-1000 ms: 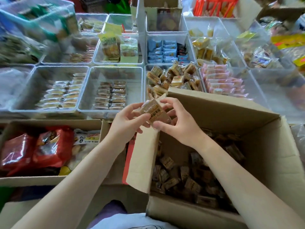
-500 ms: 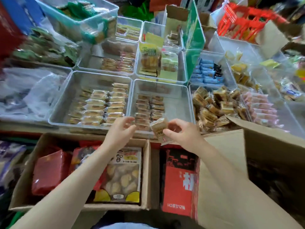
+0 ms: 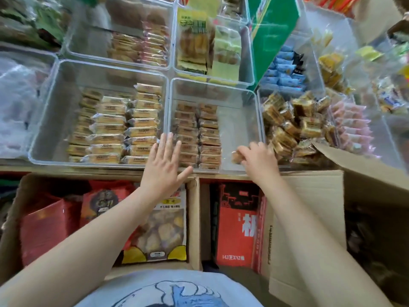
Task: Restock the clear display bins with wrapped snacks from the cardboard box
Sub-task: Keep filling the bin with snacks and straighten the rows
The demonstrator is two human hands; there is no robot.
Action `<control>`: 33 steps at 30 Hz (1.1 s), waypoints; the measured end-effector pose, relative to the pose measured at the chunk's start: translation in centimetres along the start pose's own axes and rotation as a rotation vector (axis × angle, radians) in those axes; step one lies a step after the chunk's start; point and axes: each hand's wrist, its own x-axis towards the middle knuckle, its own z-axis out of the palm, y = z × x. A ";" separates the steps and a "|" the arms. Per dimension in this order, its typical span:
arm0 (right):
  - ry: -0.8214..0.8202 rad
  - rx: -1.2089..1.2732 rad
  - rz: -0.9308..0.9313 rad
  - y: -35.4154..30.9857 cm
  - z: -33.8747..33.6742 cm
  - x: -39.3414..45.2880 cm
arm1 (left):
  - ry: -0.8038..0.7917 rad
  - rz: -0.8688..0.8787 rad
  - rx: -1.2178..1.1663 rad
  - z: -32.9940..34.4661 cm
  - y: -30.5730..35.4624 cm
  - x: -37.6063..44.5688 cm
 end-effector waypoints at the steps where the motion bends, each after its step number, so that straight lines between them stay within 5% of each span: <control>1: -0.109 -0.054 -0.010 0.0 -0.3 0.9 | -0.001 -0.001 0.003 0.0 0.0 0.1; 8: -0.557 0.070 -0.099 -1.4 0.7 5.6 | -0.010 -0.021 -0.001 0.0 0.1 0.3; 14: -0.589 0.229 -0.054 -1.1 2.9 7.1 | -0.017 -0.014 0.029 0.0 0.1 0.3; 24: -0.404 0.453 0.061 -0.9 2.2 4.8 | -0.064 -0.031 0.053 -0.6 0.2 0.3; 33: 0.016 0.761 0.012 2.7 -6.0 -12.6 | -0.135 -0.067 -0.063 -3.1 2.1 -0.1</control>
